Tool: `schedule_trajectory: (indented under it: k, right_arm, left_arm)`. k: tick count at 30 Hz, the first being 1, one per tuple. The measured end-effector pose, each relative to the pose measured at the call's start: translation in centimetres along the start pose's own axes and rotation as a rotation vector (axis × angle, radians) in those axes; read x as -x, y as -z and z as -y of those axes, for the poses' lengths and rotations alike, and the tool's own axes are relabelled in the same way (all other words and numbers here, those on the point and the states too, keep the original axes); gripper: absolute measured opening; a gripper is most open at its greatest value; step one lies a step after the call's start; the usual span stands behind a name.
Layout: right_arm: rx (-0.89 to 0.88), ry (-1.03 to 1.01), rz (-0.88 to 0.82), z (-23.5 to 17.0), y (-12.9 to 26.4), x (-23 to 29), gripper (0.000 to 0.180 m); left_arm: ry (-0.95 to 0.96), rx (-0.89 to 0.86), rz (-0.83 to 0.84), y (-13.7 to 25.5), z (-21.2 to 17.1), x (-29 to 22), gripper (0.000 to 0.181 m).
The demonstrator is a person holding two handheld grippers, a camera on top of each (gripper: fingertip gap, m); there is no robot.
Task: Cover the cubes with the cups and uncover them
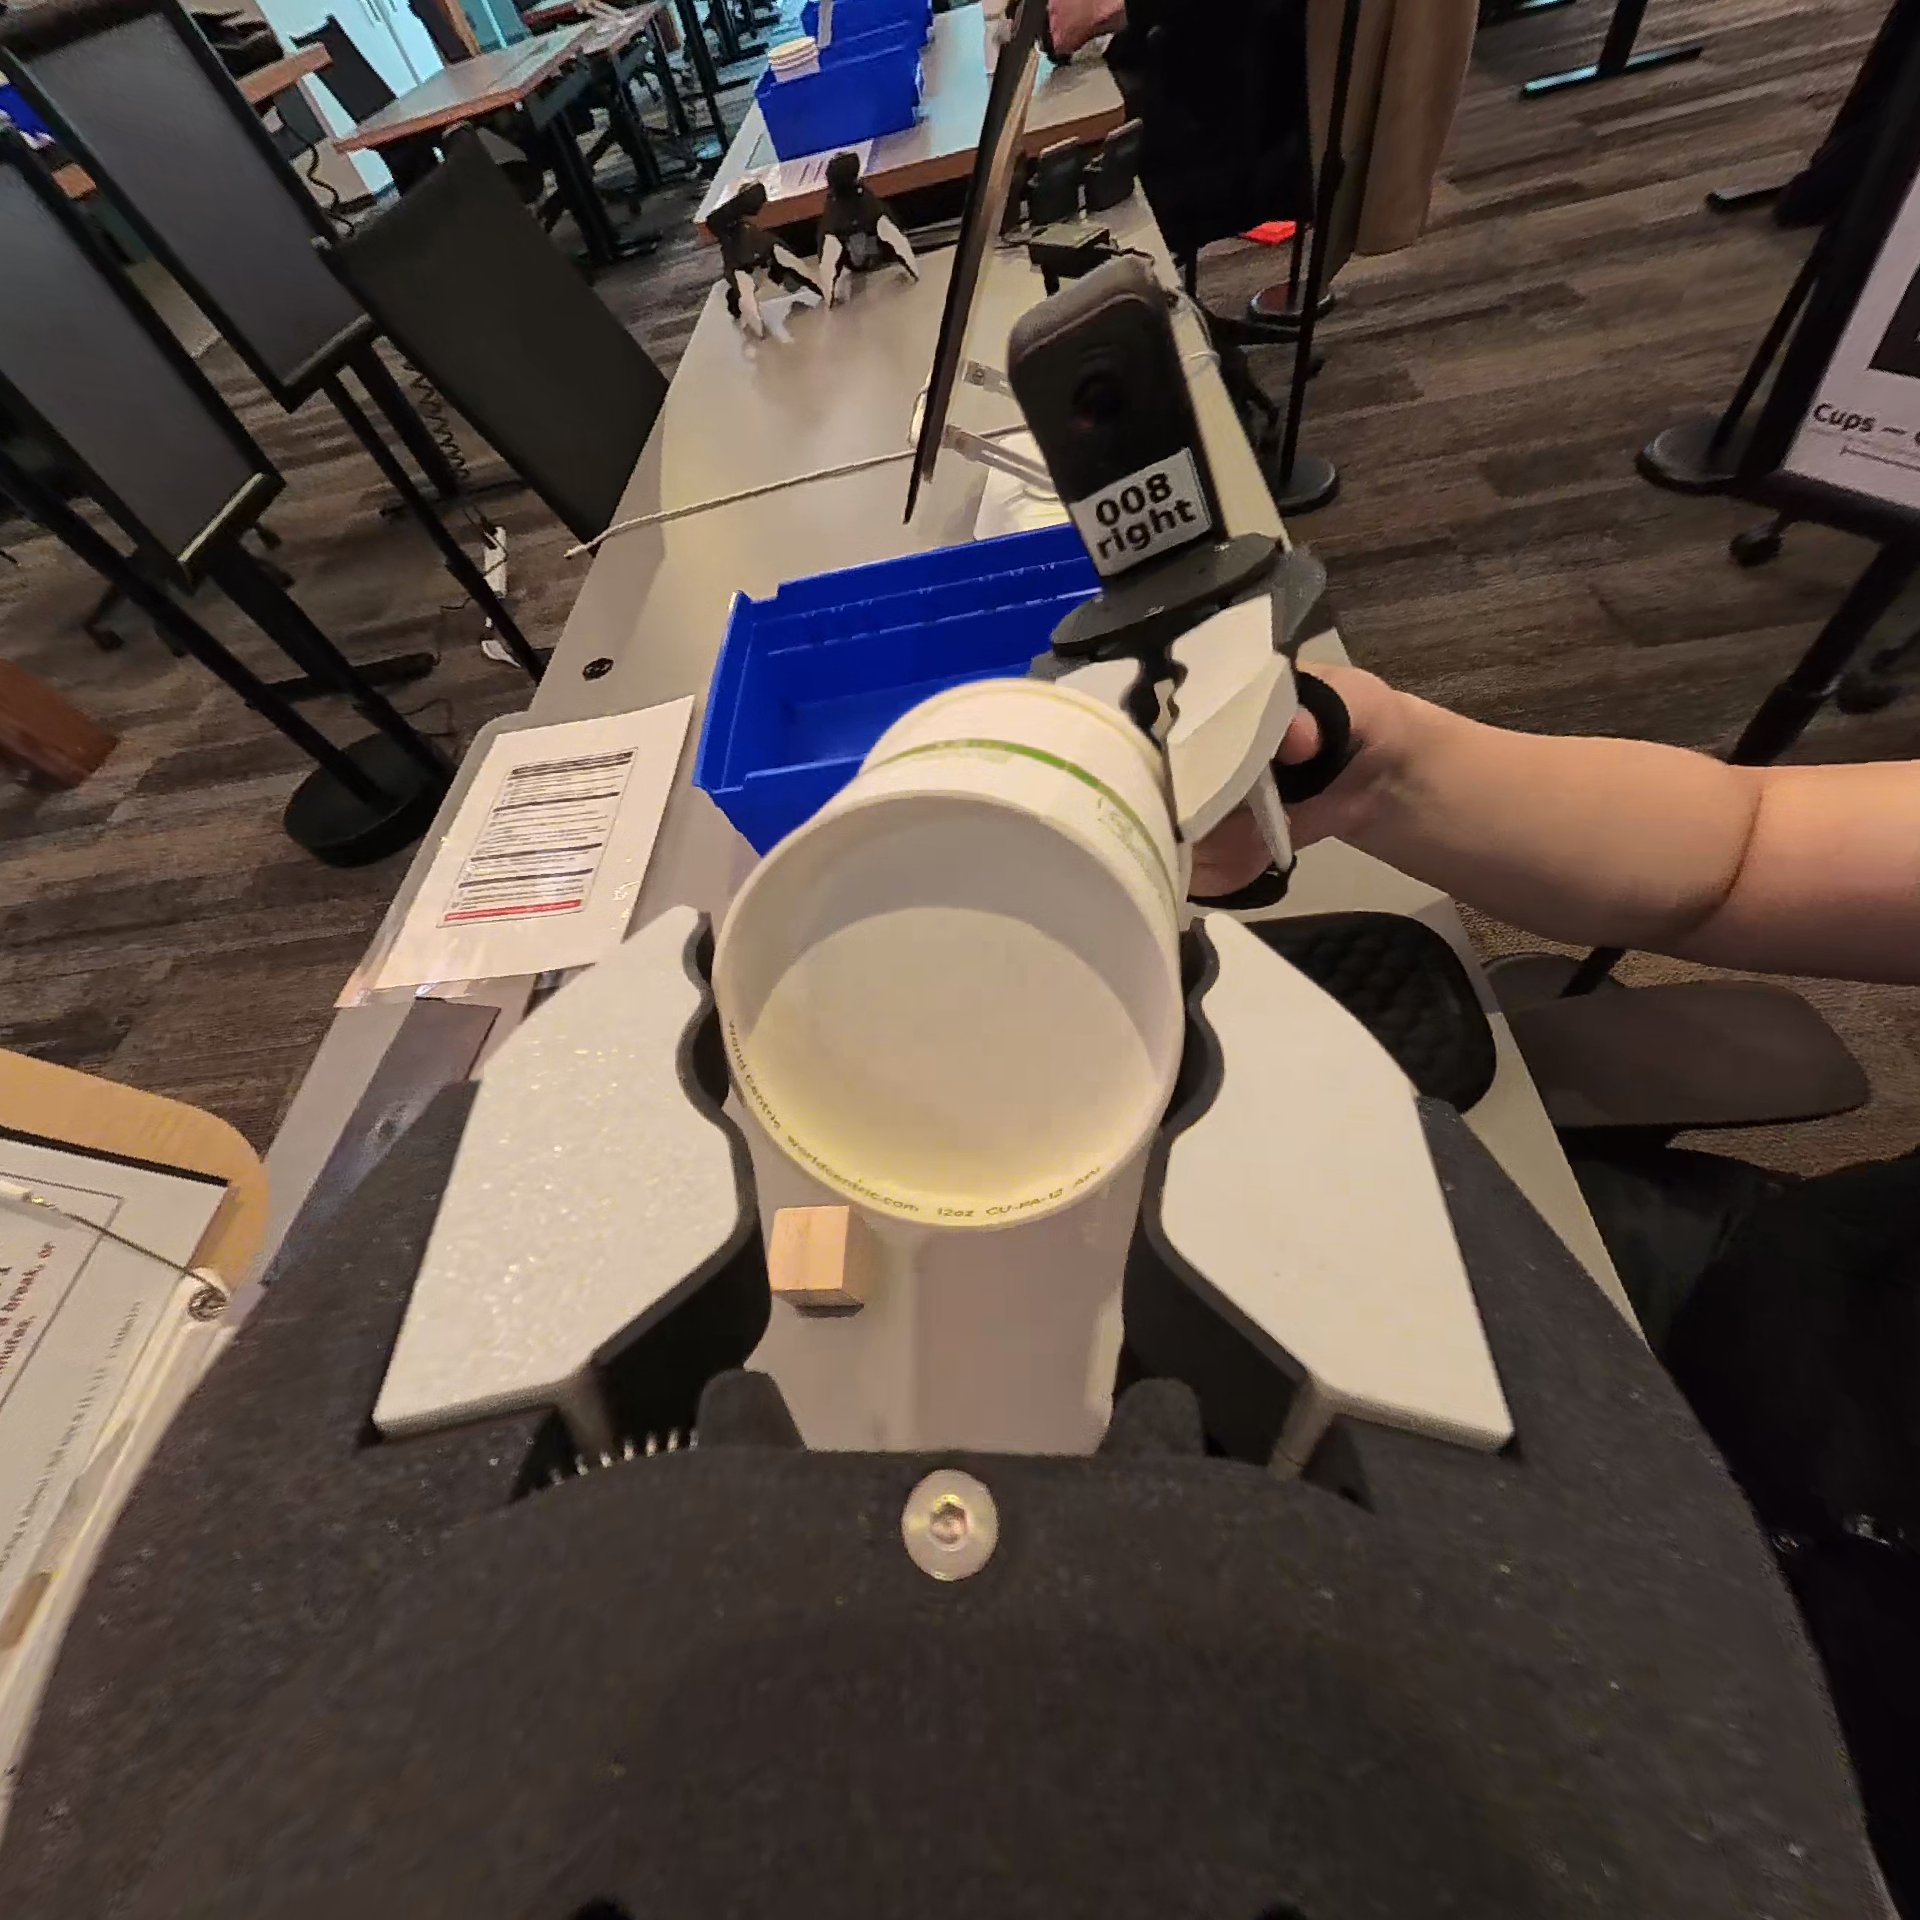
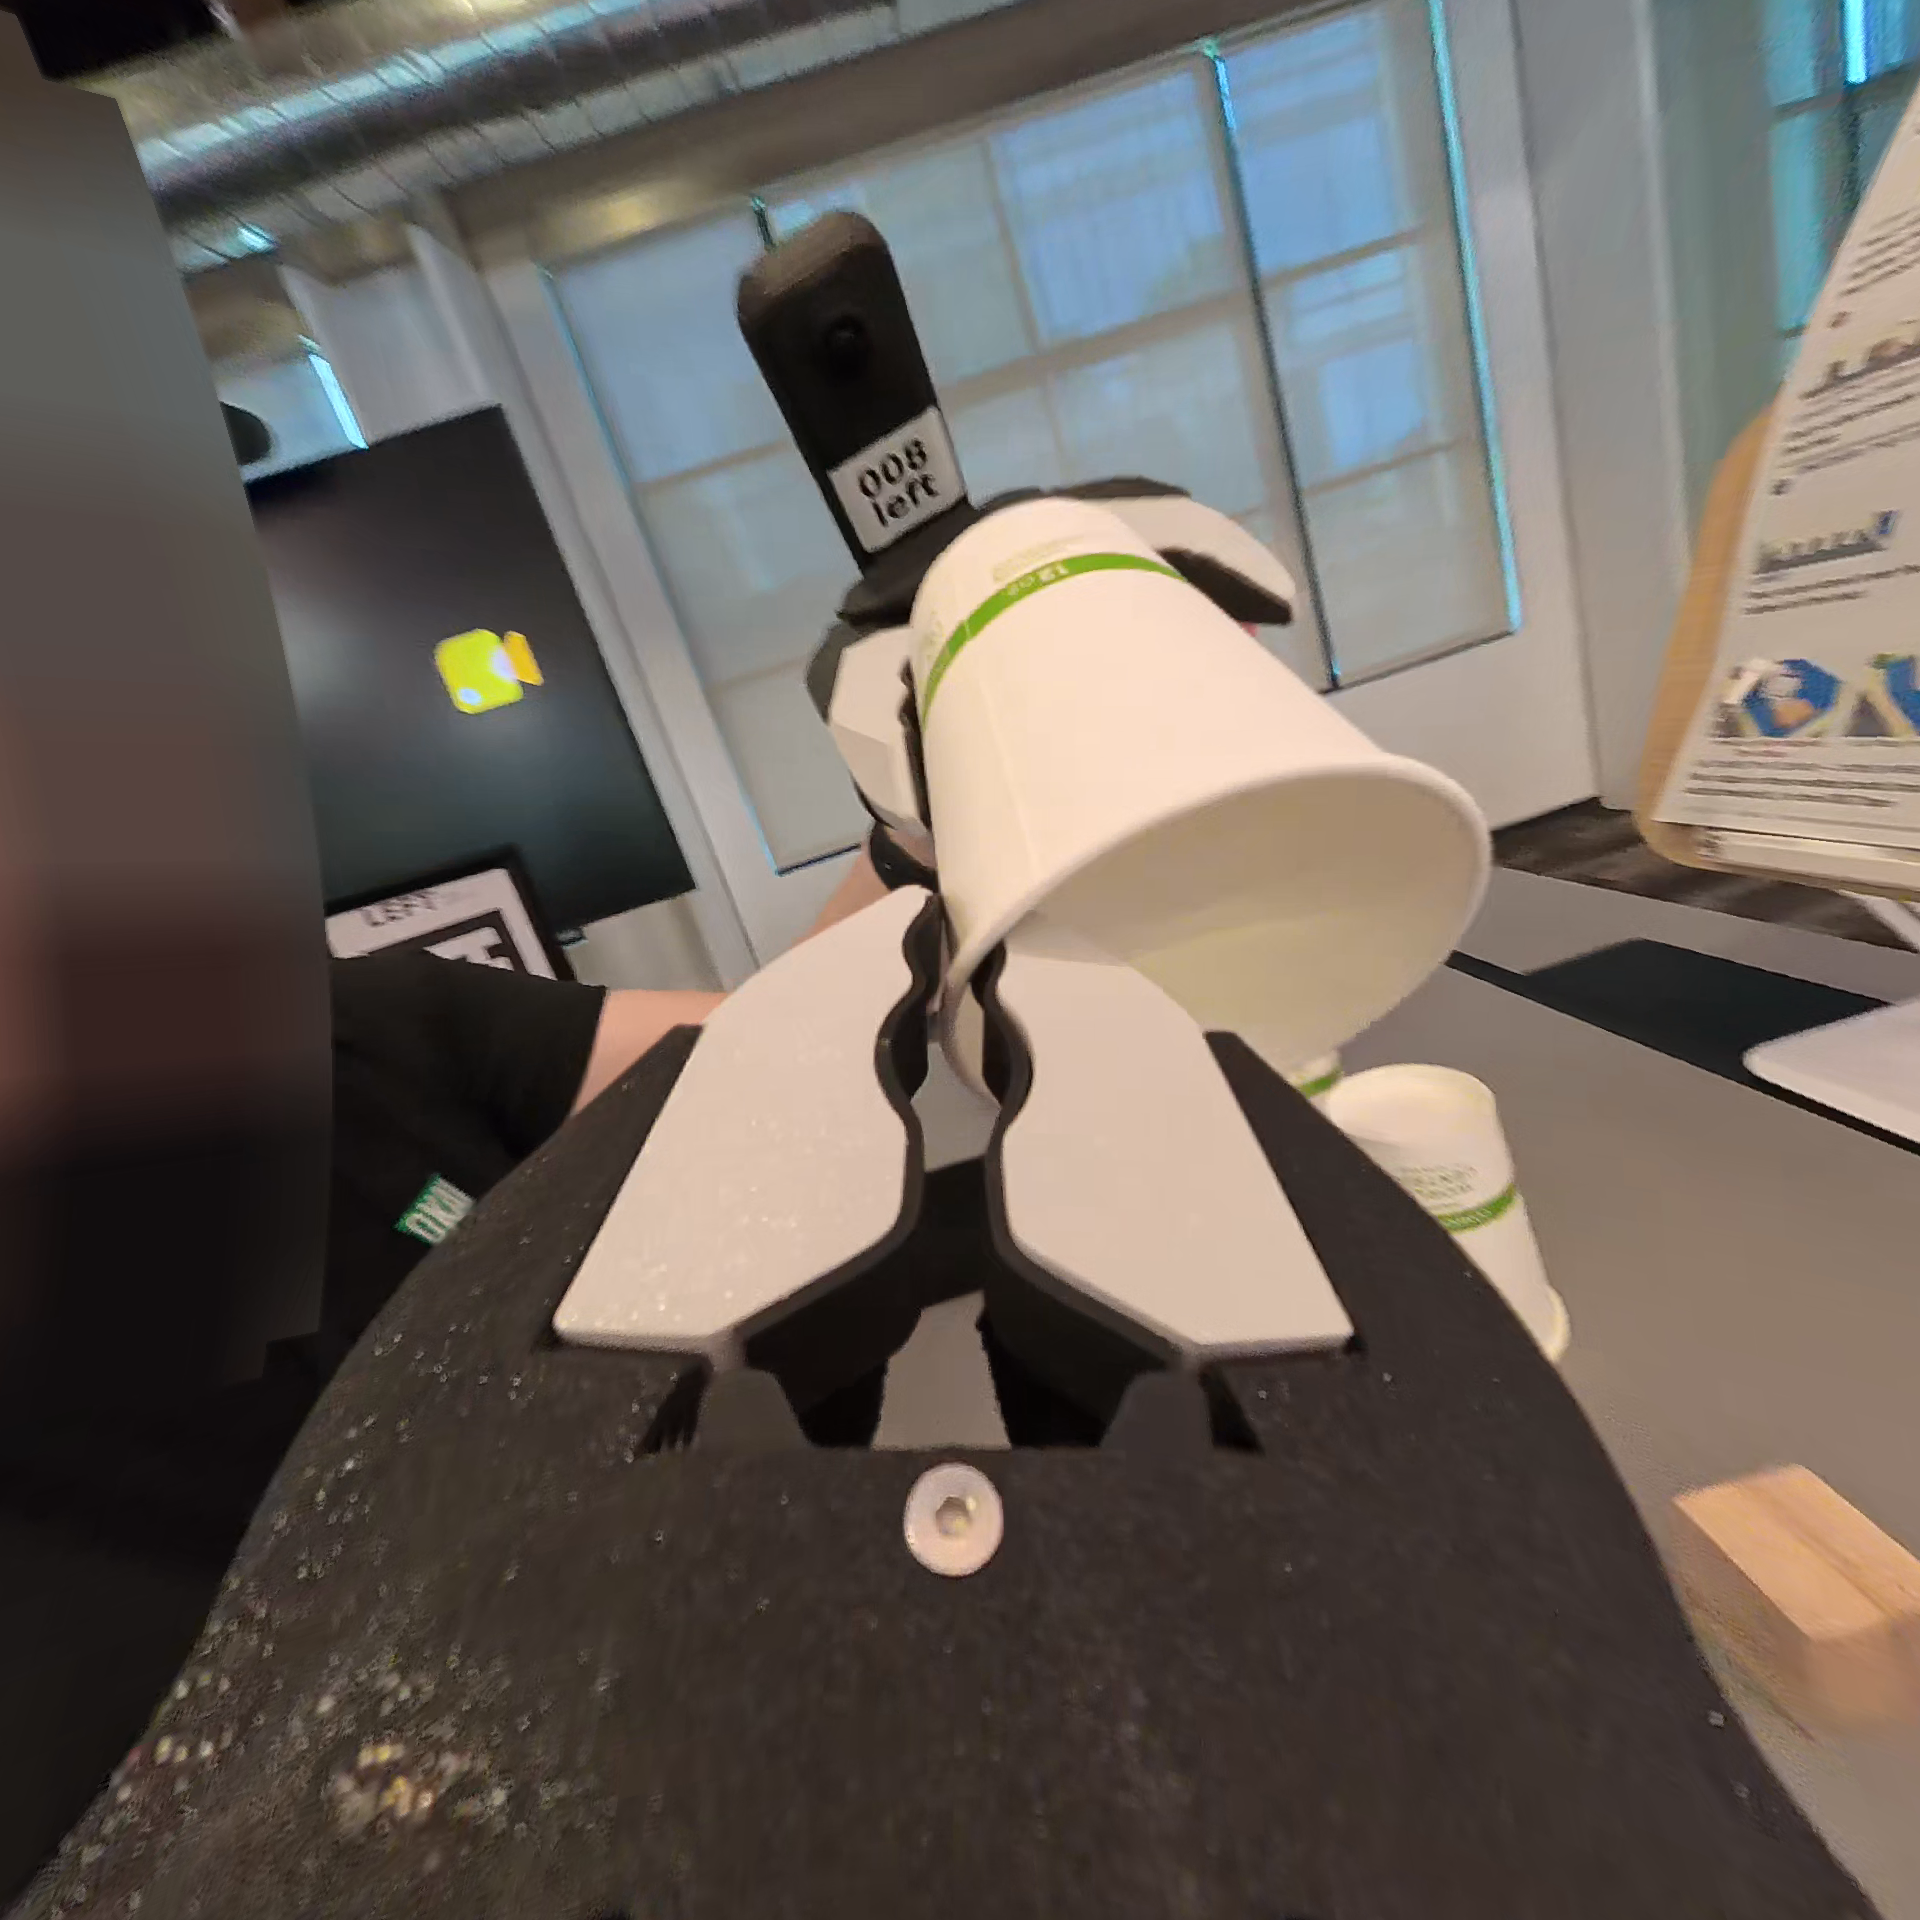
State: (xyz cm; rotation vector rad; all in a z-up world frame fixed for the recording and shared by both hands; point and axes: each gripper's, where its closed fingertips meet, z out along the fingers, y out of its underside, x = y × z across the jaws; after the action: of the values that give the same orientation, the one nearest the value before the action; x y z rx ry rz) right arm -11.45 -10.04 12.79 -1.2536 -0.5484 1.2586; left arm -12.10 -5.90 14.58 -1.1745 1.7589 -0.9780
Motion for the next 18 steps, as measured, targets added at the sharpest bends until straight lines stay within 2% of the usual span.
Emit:
schedule_trajectory:
  k: [5,8,10,13,14,16,18]
  right_arm:
    - [-0.023,-0.04,0.052,0.8,0.8,0.6,0.001]
    - [0.075,0.02,-0.067,2.3,2.2,0.3,0.001]
    - [0.267,0.107,-0.273,2.9,4.2,-1.3,0.001]
    - [0.687,0.248,-0.654,3.4,9.8,-4.8,0.001]
    - [0.831,0.256,-0.735,3.4,11.7,-5.4,0.001]
    - [1.06,0.192,-0.778,2.7,14.2,-5.4,0.001]
    - [1.215,0.144,-0.801,1.8,15.7,-5.7,0.001]
  left_arm:
    - [0.026,-0.053,-0.015,0.8,-0.1,-0.3,0.084]
    - [0.033,-0.076,0.043,2.8,-0.3,0.5,0.082]
    - [0.018,-0.056,0.098,4.3,-1.3,1.1,0.079]
    - [0.014,-0.002,0.149,5.9,-3.4,1.7,0.075]
    - [0.015,0.029,0.154,6.3,-4.3,1.7,0.074]
    - [0.012,0.091,0.174,6.7,-5.9,1.8,0.072]
    - [-0.007,0.133,0.201,6.9,-7.2,1.9,0.072]
